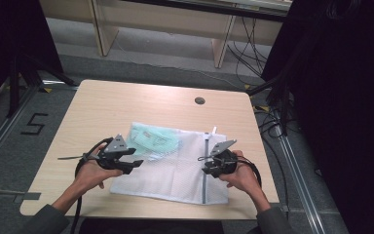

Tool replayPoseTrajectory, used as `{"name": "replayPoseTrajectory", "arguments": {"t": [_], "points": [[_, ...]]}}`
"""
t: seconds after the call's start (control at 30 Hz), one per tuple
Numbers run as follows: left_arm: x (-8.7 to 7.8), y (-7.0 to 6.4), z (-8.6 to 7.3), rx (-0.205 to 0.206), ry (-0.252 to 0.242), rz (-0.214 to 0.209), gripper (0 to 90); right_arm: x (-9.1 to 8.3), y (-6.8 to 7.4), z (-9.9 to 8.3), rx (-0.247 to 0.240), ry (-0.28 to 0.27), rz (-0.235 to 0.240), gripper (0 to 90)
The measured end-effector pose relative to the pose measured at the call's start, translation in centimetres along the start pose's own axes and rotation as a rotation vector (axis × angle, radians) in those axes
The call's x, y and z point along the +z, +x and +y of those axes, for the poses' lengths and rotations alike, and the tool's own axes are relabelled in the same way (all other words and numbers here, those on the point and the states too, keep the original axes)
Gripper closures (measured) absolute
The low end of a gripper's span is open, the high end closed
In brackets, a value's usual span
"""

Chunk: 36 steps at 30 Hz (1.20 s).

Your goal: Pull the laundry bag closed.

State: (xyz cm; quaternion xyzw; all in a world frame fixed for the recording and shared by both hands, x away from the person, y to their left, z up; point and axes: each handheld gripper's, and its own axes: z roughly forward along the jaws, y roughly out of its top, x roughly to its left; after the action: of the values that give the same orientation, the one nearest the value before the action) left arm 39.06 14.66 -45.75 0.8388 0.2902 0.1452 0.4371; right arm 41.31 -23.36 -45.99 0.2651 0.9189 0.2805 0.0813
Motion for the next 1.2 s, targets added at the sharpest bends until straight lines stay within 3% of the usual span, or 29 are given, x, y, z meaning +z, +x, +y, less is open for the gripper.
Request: {"name": "replayPoseTrajectory", "arguments": {"t": [0.1, 0.17, 0.3, 0.33, 0.4, 0.43, 0.47, 0.53, 0.57, 0.63, 0.67, 0.7, 0.8, 0.87, 0.9, 0.93, 1.0, 1.07, 1.1, 1.13, 1.17, 1.2], "points": [[-1.0, 0.4, -0.5, -0.007, -0.005, 0.019, 45.1, -0.4, 0.2, -0.6, 0.007, -0.017, -0.014, 63.7], [-1.4, 0.4, -0.9, -0.037, -0.007, 0.026, 42.2, -0.8, 0.4, -1.1, 0.021, -0.025, -0.013, 59.1], [-2.2, 0.4, -1.7, -0.042, 0.011, 0.031, 39.5, -1.0, 0.9, -1.8, 0.061, -0.043, -0.017, 52.2], [-2.4, 0.4, -1.8, -0.035, 0.014, 0.036, 38.5, -1.2, 0.8, -1.9, 0.054, -0.023, -0.023, 50.5], [-2.6, 0.1, -2.1, -0.048, -0.003, 0.038, 36.7, -1.2, 1.0, -2.2, 0.085, -0.034, -0.003, 48.8], [-2.8, 0.2, -2.1, -0.040, 0.017, 0.034, 35.8, -1.2, 1.0, -2.3, 0.050, -0.032, -0.028, 48.5], [-2.8, 0.0, -2.3, -0.059, 0.002, 0.044, 34.9, -1.1, 1.2, -2.5, 0.062, -0.051, -0.027, 48.3], [-3.1, 0.0, -2.4, -0.048, 0.015, 0.045, 34.1, -1.5, 1.4, -2.6, 0.082, -0.031, -0.012, 46.6], [-3.2, 0.1, -2.4, -0.037, 0.018, 0.051, 33.6, -1.5, 1.5, -2.7, 0.069, -0.027, -0.029, 46.2], [-3.3, -0.1, -2.6, -0.067, 0.003, 0.053, 32.6, -1.5, 1.9, -2.9, 0.093, -0.040, -0.034, 44.7], [-3.4, -0.1, -2.7, -0.063, 0.012, 0.059, 32.2, -1.6, 1.8, -3.1, 0.072, -0.049, -0.034, 44.0], [-3.6, -0.1, -2.7, -0.059, 0.012, 0.055, 32.0, -1.6, 2.1, -3.3, 0.098, -0.048, -0.027, 43.4], [-3.9, -0.3, -2.9, -0.072, 0.000, 0.062, 30.8, -1.9, 2.1, -3.9, 0.063, -0.059, -0.052, 41.3], [-4.1, -0.4, -3.0, -0.063, 0.016, 0.057, 30.3, -2.2, 2.4, -4.3, 0.090, -0.061, -0.047, 40.4], [-4.1, -0.6, -3.1, -0.084, 0.006, 0.053, 29.9, -2.3, 2.6, -4.5, 0.095, -0.061, -0.045, 39.7], [-4.3, -0.6, -3.1, -0.067, 0.020, 0.049, 29.5, -2.4, 2.6, -4.7, 0.095, -0.068, -0.050, 39.1], [-4.3, -0.8, -3.2, -0.066, 0.012, 0.057, 28.9, -2.4, 2.5, -5.1, 0.059, -0.082, -0.056, 38.5], [-4.5, -1.0, -3.4, -0.066, 0.010, 0.050, 28.2, -2.7, 2.6, -5.4, 0.070, -0.060, -0.056, 36.4], [-4.5, -1.2, -3.4, -0.073, 0.006, 0.059, 27.9, -2.5, 2.9, -5.6, 0.115, -0.080, -0.067, 36.3], [-4.6, -1.1, -3.5, -0.057, 0.007, 0.058, 27.6, -2.9, 2.9, -5.7, 0.111, -0.050, -0.053, 36.1], [-4.6, -1.2, -3.6, -0.060, -0.004, 0.059, 27.3, -2.8, 3.0, -5.8, 0.116, -0.066, -0.063, 35.9], [-4.8, -1.2, -3.7, -0.068, 0.022, 0.059, 26.9, -2.7, 2.9, -6.0, 0.105, -0.081, -0.072, 35.6]]}}
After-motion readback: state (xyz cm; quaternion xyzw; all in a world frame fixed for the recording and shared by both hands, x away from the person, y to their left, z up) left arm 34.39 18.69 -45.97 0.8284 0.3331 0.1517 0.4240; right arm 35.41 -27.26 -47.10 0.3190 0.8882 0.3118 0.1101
